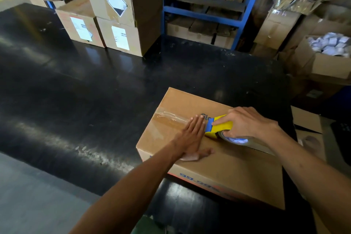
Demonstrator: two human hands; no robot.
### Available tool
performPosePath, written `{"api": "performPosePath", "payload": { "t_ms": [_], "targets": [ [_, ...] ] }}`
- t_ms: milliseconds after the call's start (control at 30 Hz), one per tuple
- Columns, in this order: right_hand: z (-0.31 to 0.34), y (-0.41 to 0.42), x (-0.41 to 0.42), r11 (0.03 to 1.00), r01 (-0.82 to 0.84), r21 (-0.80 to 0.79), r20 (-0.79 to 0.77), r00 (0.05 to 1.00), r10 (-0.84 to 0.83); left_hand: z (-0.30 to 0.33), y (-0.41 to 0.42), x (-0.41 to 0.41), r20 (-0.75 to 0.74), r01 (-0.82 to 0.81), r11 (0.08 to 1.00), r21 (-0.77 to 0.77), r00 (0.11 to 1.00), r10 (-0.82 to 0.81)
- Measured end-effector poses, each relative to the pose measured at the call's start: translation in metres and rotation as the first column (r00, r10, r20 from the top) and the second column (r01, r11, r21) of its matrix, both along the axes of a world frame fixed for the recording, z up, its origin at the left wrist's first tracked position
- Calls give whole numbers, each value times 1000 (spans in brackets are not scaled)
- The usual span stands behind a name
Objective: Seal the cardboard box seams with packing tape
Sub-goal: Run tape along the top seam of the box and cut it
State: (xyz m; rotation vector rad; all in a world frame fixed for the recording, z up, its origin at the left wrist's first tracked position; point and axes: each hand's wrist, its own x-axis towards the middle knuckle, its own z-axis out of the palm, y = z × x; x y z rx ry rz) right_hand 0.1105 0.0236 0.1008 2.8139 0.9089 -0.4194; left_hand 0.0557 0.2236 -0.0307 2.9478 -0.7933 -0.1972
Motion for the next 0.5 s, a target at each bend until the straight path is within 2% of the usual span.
{"api": "performPosePath", "payload": {
  "t_ms": [367, 500],
  "targets": [
    [0, -2, 1, 999, 11, 32, -23, 1000, -10, 5, 1, 0, -23, 6, 999, 34, 1000, -5],
    [6, -3, -2, 999, -14, 35, 15, 1000, 13, 6, 1, -1, -11, 19, 998, 53, 1000, -18]
  ]
}}
